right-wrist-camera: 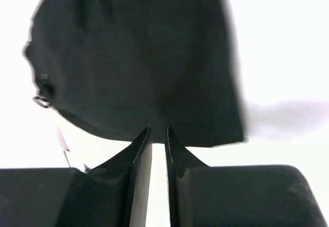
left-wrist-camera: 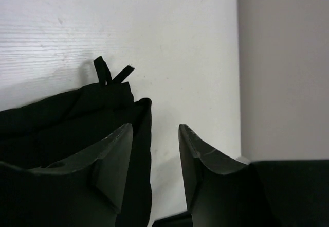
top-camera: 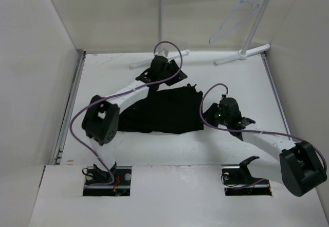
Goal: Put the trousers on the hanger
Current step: Fold the trousers at the center of the board, then pick up the hanger from the clothesline.
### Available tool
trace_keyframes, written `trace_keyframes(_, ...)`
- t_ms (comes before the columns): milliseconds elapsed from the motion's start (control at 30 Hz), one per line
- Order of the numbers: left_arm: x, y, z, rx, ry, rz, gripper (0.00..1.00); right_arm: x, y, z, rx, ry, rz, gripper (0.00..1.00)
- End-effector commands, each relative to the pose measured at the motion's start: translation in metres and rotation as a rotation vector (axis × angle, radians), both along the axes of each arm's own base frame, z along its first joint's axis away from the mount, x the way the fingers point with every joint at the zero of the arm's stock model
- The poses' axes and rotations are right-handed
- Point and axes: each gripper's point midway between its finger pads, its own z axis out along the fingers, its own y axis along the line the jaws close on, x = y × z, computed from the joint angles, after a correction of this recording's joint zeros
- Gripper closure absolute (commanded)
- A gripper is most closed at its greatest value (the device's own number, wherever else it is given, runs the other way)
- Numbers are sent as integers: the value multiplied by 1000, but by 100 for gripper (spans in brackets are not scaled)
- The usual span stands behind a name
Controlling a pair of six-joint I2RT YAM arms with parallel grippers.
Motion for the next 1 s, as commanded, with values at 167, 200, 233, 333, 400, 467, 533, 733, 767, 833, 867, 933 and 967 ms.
trace_keyframes(167, -49, 68, -27, -49, 27, 87, 75, 22, 72, 47, 48, -97, 208, 90)
trace_keyframes(200, -52, 76, -35, -44, 37, 103, 75, 25, 79, 47, 56, -107, 221, 90)
trace_keyframes(233, -55, 82, -42, -42, 44, 115, 75, 27, 86, 44, 69, -106, 228, 91)
trace_keyframes(333, -62, 104, -64, -32, 60, 156, 75, 32, 99, 23, 118, -77, 235, 92)
trace_keyframes(400, -66, 118, -81, -17, 75, 180, 75, 30, 99, -2, 130, -36, 215, 92)
trace_keyframes(467, -70, 133, -102, -4, 95, 207, 75, 22, 96, -30, 144, 14, 195, 93)
trace_keyframes(533, -76, 146, -122, -11, 120, 225, 75, 18, 89, -50, 163, 51, 161, 94)
trace_keyframes(733, -82, 163, -128, -43, 141, 243, 75, 10, 82, -66, 213, 81, 126, 93)
trace_keyframes(767, -82, 163, -120, -54, 127, 241, 75, 10, 83, -62, 218, 72, 130, 93)
trace_keyframes(833, -79, 166, -97, -72, 96, 245, 74, 11, 84, -50, 227, 51, 134, 90)
trace_keyframes(867, -78, 167, -85, -77, 78, 251, 74, 13, 84, -43, 232, 39, 131, 87)
trace_keyframes(933, -76, 174, -58, -85, 35, 269, 70, 15, 83, -24, 236, -1, 137, 79)
trace_keyframes(967, -77, 178, -48, -86, 19, 282, 68, 16, 83, -13, 233, -25, 142, 73)
